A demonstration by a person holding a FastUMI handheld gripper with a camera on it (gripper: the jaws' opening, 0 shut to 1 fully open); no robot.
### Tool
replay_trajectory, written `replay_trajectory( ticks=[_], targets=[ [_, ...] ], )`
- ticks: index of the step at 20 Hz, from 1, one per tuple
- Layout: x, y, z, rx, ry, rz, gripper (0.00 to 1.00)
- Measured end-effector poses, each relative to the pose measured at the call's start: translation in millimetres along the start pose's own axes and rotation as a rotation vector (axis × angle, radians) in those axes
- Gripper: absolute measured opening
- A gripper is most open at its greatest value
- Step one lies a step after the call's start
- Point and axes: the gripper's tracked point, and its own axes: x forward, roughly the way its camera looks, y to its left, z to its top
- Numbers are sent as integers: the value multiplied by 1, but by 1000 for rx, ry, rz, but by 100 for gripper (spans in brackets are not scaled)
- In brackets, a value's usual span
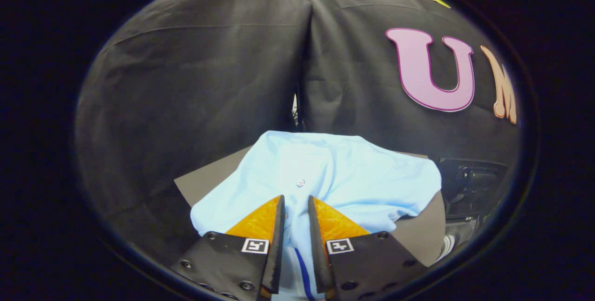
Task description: Put the clothes into the washing machine and then close the washing machine lid.
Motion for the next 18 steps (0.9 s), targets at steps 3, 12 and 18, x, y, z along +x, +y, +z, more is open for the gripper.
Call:
replay_trajectory(
  ticks=[3,12,18],
  targets=[
    [-2,-7,-3,120,21,33,13],
    [-46,-90,1,116,-12,-142,5],
    [-84,-204,22,59,-75,-417,5]
  ],
)
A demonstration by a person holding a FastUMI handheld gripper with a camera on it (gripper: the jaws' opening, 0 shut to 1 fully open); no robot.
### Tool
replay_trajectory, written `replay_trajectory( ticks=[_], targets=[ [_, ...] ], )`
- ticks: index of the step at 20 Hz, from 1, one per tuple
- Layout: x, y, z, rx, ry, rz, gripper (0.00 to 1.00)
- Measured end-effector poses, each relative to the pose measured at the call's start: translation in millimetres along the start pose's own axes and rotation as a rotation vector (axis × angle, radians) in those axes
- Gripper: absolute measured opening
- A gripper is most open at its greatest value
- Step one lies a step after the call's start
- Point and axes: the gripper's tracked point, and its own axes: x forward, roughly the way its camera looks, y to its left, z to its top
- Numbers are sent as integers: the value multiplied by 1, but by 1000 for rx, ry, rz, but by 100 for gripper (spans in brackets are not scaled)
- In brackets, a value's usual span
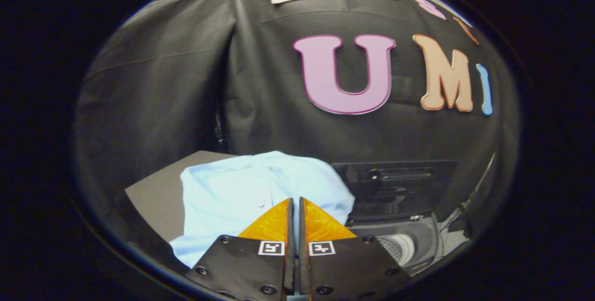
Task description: Put the clothes into the washing machine and then close the washing machine lid.
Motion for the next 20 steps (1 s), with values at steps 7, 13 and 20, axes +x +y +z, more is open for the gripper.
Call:
replay_trajectory(
  ticks=[7,13,20],
  targets=[
    [8,-103,5,25,-26,-209,4],
    [18,-105,-46,75,71,-181,4],
    [21,-112,-58,70,81,-185,4]
  ],
)
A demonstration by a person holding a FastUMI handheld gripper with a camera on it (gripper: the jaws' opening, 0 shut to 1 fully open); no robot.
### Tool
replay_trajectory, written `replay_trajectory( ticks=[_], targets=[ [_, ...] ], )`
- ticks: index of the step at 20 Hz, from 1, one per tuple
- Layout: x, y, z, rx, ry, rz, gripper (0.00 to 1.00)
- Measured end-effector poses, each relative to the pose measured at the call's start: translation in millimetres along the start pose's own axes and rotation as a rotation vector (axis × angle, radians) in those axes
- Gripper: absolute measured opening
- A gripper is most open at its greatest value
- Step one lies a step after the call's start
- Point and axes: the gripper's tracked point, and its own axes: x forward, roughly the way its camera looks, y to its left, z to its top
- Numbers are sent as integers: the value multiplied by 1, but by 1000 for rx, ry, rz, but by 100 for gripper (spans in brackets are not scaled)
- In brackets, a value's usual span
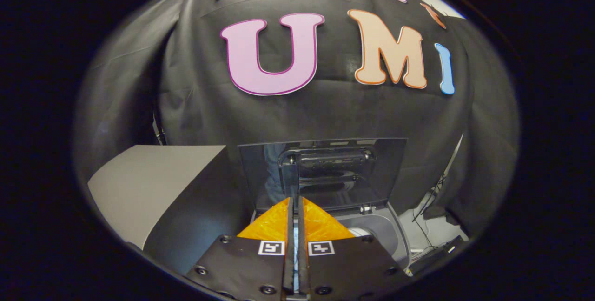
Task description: Put the clothes into the washing machine and then close the washing machine lid.
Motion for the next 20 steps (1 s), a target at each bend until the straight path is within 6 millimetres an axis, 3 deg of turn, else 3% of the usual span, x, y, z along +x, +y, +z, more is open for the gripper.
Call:
replay_trajectory(
  ticks=[11,19,20],
  targets=[
    [2,-1,-1,8,-4,2,4],
    [17,2,-2,11,-17,22,4],
    [17,4,0,3,-26,23,15]
  ],
)
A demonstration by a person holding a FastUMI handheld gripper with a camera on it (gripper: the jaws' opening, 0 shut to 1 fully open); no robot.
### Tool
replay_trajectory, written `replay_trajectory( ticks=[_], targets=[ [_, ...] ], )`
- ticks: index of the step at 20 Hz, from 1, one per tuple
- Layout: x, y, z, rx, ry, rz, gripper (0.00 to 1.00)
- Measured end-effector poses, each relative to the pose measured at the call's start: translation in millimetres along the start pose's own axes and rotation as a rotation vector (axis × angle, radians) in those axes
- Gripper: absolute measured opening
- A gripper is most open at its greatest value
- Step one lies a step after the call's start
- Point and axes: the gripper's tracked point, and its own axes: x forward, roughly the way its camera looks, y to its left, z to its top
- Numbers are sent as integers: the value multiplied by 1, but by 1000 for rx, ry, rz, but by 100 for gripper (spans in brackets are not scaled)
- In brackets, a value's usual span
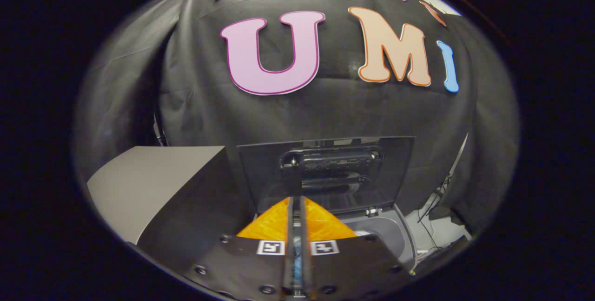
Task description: Put the clothes into the washing machine and then close the washing machine lid.
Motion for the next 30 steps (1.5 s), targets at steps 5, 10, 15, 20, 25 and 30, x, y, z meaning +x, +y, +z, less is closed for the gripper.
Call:
replay_trajectory(
  ticks=[5,10,15,20,25,30],
  targets=[
    [12,-3,15,-40,-57,-23,75],
    [32,-12,57,-70,-131,-62,100],
    [61,-18,124,-49,-220,-118,100],
    [106,-18,158,-54,-237,-144,100],
    [144,-23,152,-148,-224,-189,100],
    [157,-29,110,-133,-115,-172,99]
  ],
)
